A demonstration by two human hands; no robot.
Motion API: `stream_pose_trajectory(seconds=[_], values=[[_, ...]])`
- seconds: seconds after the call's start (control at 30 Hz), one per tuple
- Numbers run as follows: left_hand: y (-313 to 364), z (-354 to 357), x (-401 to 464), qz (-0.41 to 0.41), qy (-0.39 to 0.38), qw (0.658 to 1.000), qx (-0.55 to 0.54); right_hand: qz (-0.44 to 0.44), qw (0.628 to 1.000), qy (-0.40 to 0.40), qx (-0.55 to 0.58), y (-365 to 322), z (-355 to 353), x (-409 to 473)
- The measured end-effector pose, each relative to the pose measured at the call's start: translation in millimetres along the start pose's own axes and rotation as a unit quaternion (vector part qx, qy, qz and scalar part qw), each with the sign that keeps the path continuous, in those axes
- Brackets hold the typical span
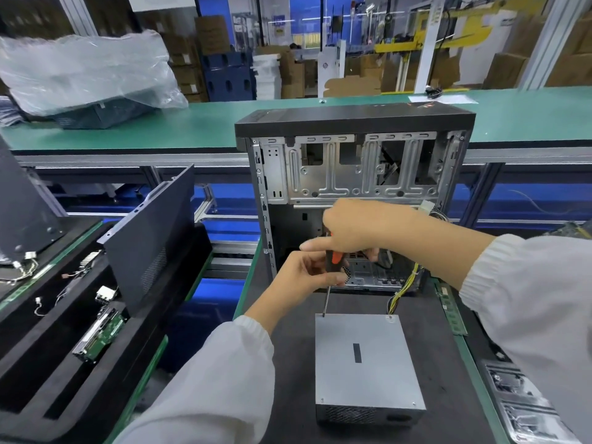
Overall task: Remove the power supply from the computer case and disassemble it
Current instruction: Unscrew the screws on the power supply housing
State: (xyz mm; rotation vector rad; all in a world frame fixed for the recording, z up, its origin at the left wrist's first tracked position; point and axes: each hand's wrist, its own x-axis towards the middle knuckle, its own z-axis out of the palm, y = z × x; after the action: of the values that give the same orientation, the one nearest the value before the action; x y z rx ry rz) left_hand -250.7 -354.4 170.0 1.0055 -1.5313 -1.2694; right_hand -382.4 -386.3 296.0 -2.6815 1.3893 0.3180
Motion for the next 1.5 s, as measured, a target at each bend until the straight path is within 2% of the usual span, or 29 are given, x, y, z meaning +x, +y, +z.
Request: stream_pose_trajectory(seconds=[0.07,0.2,0.3,0.37,0.47,0.57,0.6,0.67,0.73,0.83,0.93,1.07,1.2,1.27,1.37,1.47,1.5], values=[[-1,1,3,-0.011,0.001,1.000,0.017,0.020,0.999,-0.014,-0.037,-2,4,1],[-1,-13,1,-0.033,-0.098,0.993,-0.063,-0.044,0.994,-0.045,-0.093,-2,0,-1],[-5,-23,1,-0.042,-0.138,0.985,-0.091,-0.099,0.984,-0.084,-0.124,-5,-9,-4],[-7,-22,2,-0.037,-0.142,0.986,-0.076,-0.123,0.980,-0.093,-0.127,-8,-11,-3],[-8,-20,2,-0.024,-0.102,0.993,-0.050,-0.122,0.983,-0.091,-0.103,-13,-14,-4],[-8,-14,4,-0.019,-0.051,0.998,-0.021,-0.037,0.987,-0.151,0.026,-14,-18,-6],[-9,-12,5,-0.022,-0.040,0.999,-0.009,-0.008,0.987,-0.157,0.019,-15,-19,-4],[-12,-8,4,-0.031,-0.047,0.998,0.000,0.028,0.984,-0.159,-0.079,-15,-20,2],[-22,-12,-2,-0.062,-0.068,0.996,0.009,0.052,0.967,-0.217,-0.123,-17,-19,10],[-45,-25,-17,-0.123,-0.060,0.989,0.050,0.129,0.924,-0.358,-0.043,-14,-18,20],[-64,-32,-27,-0.193,-0.048,0.977,0.084,0.190,0.894,-0.403,0.036,-7,-19,29],[-71,-27,-33,-0.226,-0.079,0.970,0.048,0.173,0.906,-0.384,0.038,-3,-20,32],[-70,-26,-32,-0.229,-0.088,0.968,0.055,0.066,0.951,-0.291,-0.078,-13,-18,28],[-72,-27,-31,-0.242,-0.086,0.966,0.030,0.024,0.959,-0.246,-0.136,-19,-16,24],[-71,-27,-30,-0.247,-0.092,0.965,0.010,-0.052,0.951,-0.174,-0.250,-22,-11,13],[-68,-30,-28,-0.240,-0.107,0.964,0.050,-0.137,0.937,-0.039,-0.318,-25,-5,-1],[-66,-31,-27,-0.234,-0.114,0.964,0.060,-0.193,0.918,0.010,-0.346,-27,-1,-3]])
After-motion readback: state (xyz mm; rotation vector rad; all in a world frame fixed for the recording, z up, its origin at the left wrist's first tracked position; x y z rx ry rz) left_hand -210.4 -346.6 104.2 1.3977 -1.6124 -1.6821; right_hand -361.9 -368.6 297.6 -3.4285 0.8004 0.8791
